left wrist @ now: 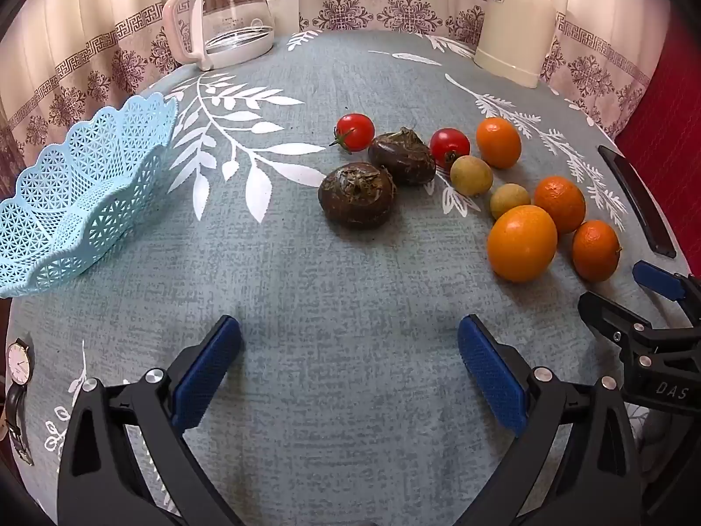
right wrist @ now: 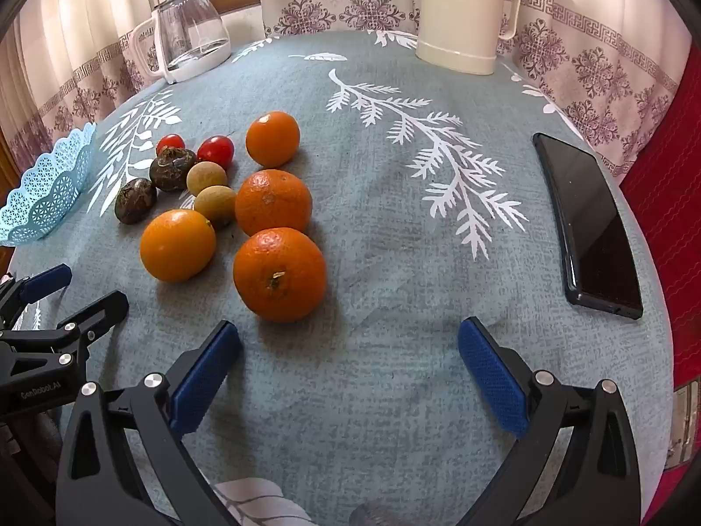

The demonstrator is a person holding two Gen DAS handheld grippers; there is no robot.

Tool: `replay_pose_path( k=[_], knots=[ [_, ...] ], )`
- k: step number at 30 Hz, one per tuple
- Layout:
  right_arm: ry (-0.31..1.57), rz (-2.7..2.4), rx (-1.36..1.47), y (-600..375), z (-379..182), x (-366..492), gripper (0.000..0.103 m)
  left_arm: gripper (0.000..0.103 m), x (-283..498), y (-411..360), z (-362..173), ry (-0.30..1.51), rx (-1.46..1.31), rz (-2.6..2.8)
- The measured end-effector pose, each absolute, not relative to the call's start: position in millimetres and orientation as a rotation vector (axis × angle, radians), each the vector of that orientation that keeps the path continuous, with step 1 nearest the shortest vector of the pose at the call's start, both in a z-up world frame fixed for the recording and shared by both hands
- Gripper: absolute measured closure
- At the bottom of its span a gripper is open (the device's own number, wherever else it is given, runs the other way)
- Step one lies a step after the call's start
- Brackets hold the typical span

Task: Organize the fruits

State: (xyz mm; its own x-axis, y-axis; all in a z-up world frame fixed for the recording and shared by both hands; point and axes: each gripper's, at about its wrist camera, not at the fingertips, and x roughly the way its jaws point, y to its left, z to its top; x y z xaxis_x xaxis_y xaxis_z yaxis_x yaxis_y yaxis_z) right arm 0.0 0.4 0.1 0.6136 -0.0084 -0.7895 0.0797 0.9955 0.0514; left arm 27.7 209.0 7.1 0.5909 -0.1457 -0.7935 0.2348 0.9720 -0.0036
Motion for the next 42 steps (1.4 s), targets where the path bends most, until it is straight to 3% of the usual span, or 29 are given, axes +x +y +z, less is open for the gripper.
replay_pose_path(
  k=[42],
  knots=[
    [0.918, -0.040, 0.084, 5.6, -3.2, 0.5, 0.005, 0.003, 26.8, 208.9, 7.5, 0.906, 0.105, -0.222]
  ],
)
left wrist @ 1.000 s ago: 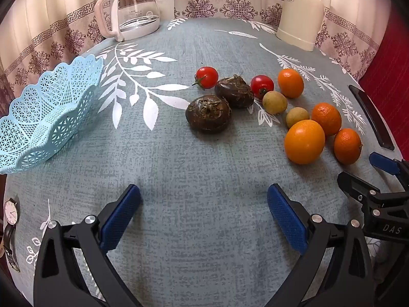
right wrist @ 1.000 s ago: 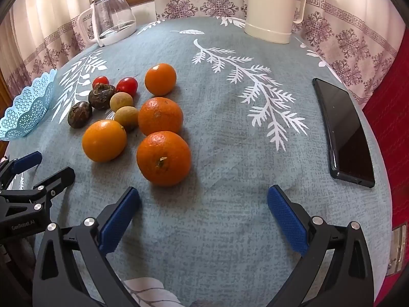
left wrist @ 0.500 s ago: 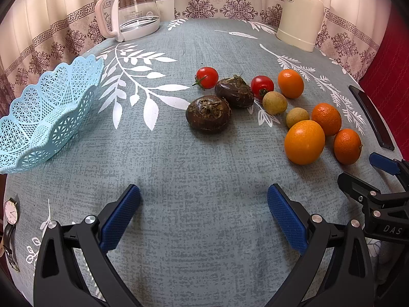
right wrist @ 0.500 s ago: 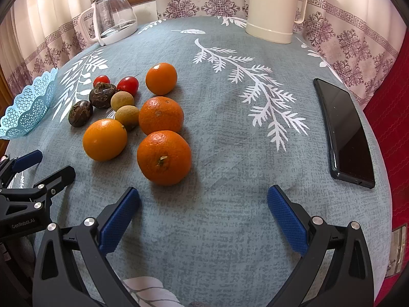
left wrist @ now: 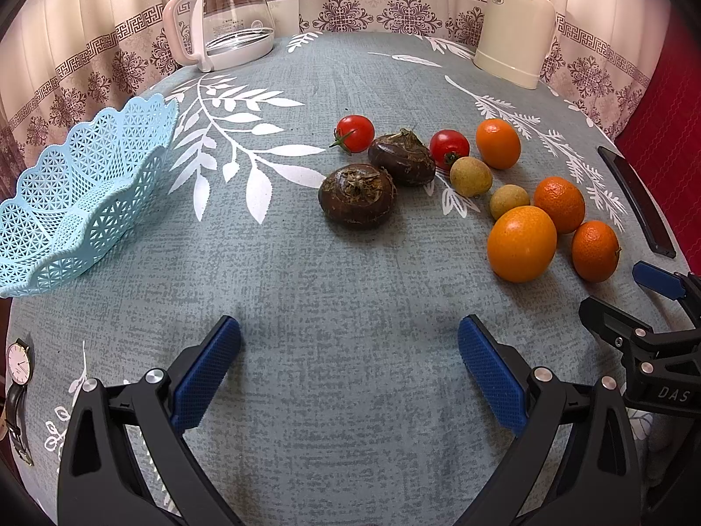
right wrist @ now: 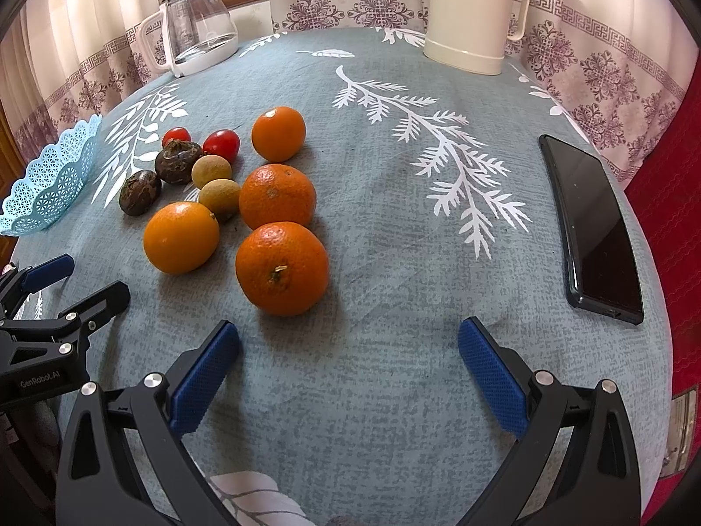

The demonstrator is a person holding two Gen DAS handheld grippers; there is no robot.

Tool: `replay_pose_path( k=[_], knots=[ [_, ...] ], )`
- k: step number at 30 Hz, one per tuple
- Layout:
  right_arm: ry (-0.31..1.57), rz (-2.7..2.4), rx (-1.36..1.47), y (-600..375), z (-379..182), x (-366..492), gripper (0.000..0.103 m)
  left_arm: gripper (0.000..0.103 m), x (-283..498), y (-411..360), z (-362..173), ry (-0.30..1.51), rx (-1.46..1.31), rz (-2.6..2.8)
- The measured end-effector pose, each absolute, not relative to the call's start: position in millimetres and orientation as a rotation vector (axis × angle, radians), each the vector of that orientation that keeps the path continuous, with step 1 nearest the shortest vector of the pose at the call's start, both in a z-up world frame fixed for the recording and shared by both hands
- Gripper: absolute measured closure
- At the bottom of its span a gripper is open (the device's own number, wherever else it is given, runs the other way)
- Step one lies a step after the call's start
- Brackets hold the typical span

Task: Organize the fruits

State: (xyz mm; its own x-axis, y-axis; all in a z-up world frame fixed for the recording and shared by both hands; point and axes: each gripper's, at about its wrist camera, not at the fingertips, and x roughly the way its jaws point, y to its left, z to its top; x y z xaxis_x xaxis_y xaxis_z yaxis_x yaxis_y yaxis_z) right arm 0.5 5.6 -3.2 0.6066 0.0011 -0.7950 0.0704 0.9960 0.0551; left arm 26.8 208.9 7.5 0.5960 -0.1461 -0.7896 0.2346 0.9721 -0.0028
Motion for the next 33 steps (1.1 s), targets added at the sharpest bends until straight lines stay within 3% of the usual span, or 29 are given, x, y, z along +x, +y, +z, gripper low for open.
replay_pose_path(
  k=[15, 25, 33],
  knots=[
    [0.899, -0.031, 0.093, 3.3, 0.7, -2.8, 0.005, 0.003, 25.8, 216.9, 10.4, 0.882, 0.075, -0.236],
    [0.679, 0.002, 0.225, -13.0, 27.1, -30.9, 0.005, 0.003, 5.2, 227.9, 36.0, 0.715, 0.021, -0.187],
    [0.658, -0.003, 0.231, -11.4, 31.1, -30.5, 0.005, 0.003, 1.6, 230.6, 46.1, 0.673, 0.075, -0.106]
  ],
)
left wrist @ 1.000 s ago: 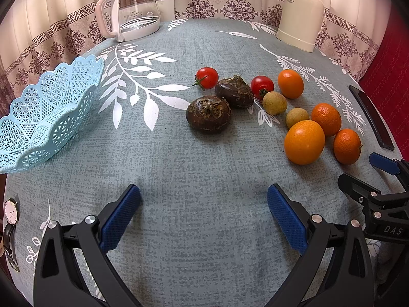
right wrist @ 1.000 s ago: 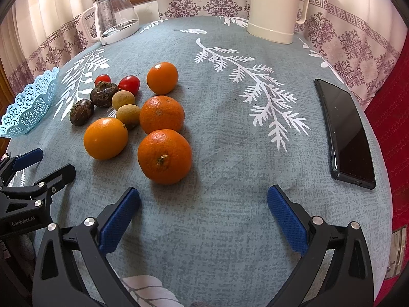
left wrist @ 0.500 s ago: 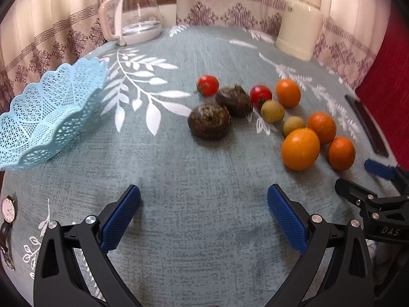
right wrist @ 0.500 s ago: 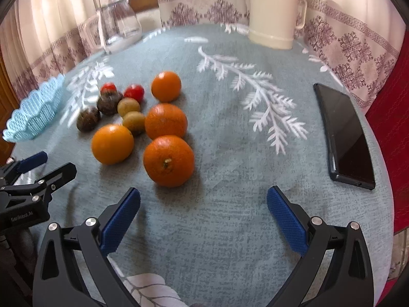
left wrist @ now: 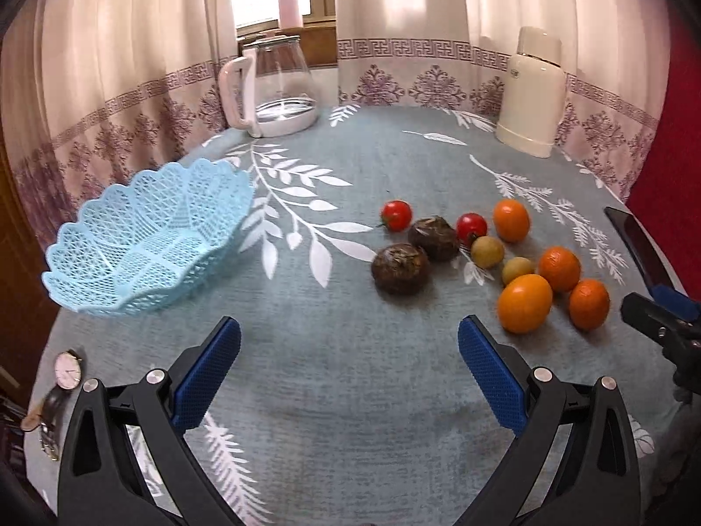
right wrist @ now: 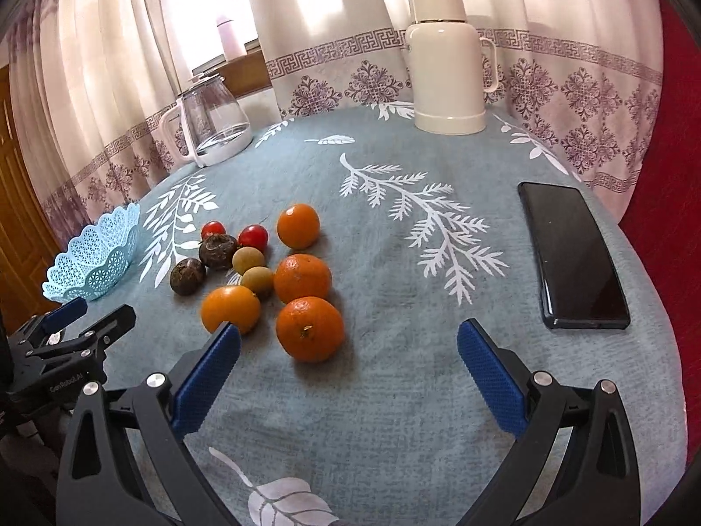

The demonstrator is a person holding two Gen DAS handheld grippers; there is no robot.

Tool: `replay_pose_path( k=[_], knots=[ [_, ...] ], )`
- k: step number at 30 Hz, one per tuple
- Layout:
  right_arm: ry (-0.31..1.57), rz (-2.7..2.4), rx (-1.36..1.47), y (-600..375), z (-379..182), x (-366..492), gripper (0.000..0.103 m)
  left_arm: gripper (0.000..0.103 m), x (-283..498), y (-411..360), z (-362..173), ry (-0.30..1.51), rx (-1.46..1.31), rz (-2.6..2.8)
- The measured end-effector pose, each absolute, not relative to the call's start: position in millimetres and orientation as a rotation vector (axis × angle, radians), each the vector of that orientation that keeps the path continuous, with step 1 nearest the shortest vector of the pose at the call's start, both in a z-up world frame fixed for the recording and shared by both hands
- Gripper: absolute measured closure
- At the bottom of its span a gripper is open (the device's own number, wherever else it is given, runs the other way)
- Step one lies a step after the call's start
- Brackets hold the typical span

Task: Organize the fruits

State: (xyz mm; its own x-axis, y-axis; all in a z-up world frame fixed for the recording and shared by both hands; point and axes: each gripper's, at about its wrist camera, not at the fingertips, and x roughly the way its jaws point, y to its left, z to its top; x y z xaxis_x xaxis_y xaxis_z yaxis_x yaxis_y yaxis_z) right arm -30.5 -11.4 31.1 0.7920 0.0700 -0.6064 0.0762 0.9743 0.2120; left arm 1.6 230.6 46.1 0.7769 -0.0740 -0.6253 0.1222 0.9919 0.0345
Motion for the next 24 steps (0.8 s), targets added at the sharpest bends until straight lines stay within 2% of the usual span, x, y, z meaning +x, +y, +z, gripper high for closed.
replay_pose_path(
  k=[24],
  knots=[
    [0.626, 0.001, 0.147, 0.0, 36.7, -38.4, 0.005, 0.003, -0.8, 229.2, 47.9, 0.662, 0.104, -0.083]
  ],
)
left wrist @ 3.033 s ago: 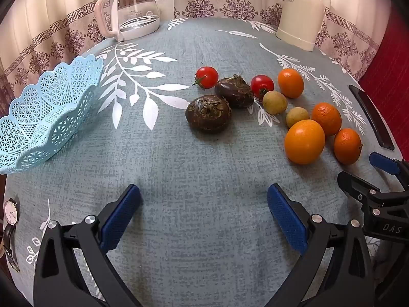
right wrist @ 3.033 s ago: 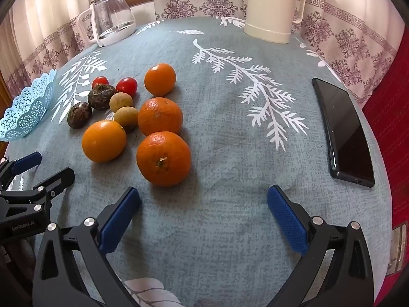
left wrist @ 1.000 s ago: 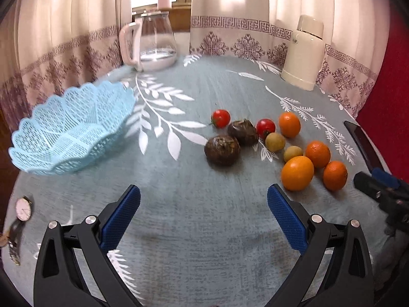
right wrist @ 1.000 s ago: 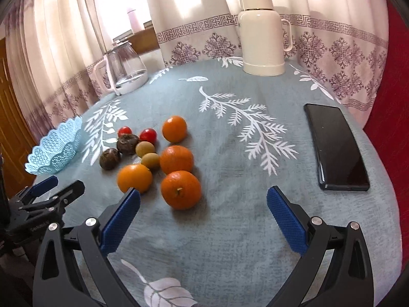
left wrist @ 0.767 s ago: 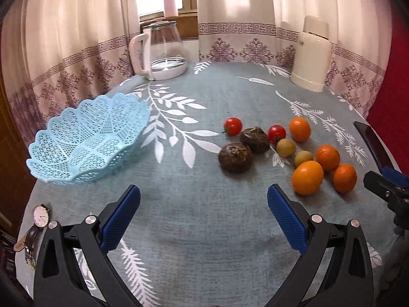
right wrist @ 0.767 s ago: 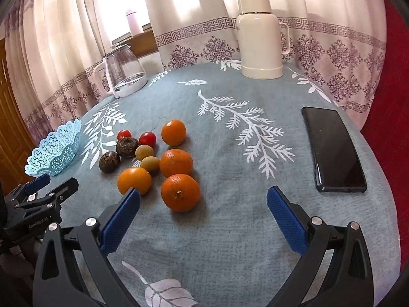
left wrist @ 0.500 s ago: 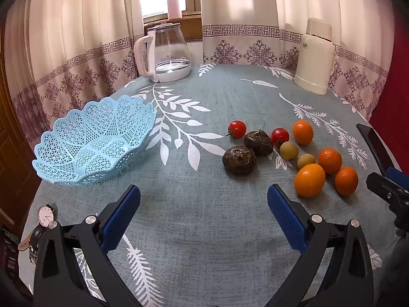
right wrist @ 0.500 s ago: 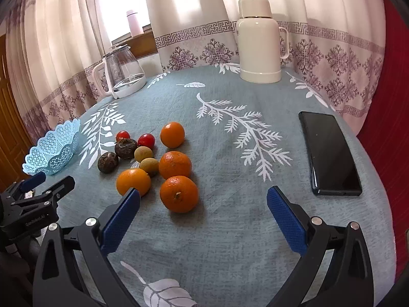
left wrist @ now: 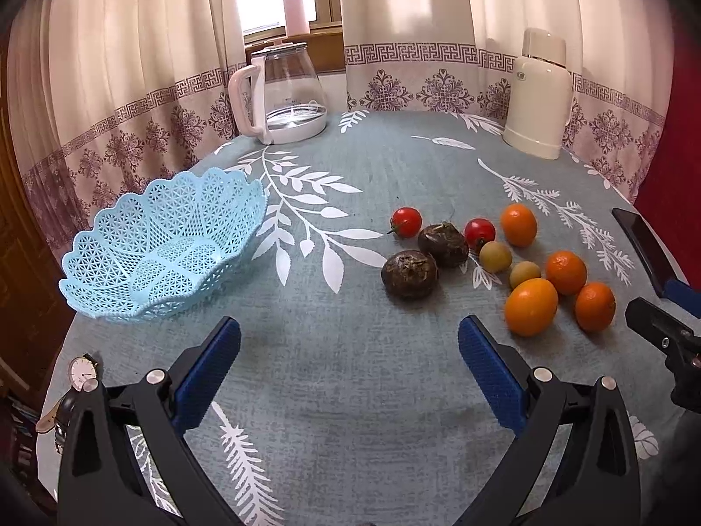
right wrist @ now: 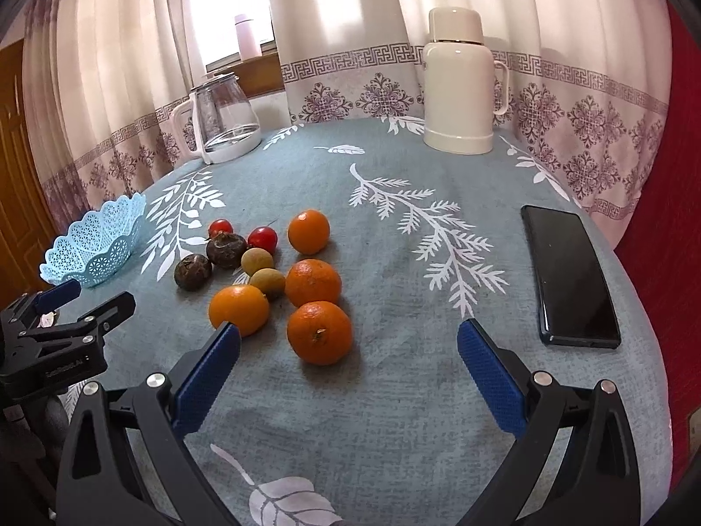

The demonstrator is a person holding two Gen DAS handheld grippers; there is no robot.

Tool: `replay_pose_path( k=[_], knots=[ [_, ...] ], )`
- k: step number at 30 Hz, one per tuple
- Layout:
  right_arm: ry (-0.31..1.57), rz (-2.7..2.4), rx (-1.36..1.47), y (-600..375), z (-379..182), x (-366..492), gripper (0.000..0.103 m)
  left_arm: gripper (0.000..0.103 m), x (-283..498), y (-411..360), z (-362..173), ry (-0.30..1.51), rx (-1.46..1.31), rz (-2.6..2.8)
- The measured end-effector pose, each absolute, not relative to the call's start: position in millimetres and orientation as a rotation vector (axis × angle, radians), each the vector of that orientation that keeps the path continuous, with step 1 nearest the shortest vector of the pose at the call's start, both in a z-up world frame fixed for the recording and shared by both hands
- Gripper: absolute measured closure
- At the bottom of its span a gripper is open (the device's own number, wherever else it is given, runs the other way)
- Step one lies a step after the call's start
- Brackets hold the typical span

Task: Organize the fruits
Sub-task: 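Grasp the dark brown round fruit with the left gripper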

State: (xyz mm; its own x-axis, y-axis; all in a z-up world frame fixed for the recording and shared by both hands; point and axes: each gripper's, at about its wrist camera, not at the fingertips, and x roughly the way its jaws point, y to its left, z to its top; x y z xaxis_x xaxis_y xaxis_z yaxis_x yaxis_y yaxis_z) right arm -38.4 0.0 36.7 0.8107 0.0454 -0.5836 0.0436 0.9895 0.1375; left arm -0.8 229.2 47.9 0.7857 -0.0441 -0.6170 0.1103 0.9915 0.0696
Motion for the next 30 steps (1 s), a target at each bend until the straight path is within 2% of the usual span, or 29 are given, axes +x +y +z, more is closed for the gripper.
replay_pose_path(
  k=[11, 22, 25, 27, 30],
  knots=[
    [0.669, -0.003, 0.176, -6.1, 31.6, -34.3, 0.005, 0.003, 7.5, 232.3, 42.6, 0.684, 0.102, -0.084],
    [0.685, 0.007, 0.195, -9.2, 28.4, -30.6, 0.005, 0.004, 53.3, 226.6, 34.5, 0.777, 0.079, -0.203],
    [0.700, 0.027, 0.191, -7.9, 26.8, -28.7, 0.007, 0.015, 65.9, 217.1, 30.3, 0.818, 0.074, -0.272],
    [0.709, 0.040, 0.184, -5.9, 25.3, -27.5, 0.009, 0.027, 74.7, 213.2, 25.8, 0.845, 0.065, -0.303],
    [0.718, 0.053, 0.181, -4.8, 24.4, -26.1, 0.012, 0.035, 87.0, 211.6, 18.5, 0.885, 0.038, -0.325]
  ],
)
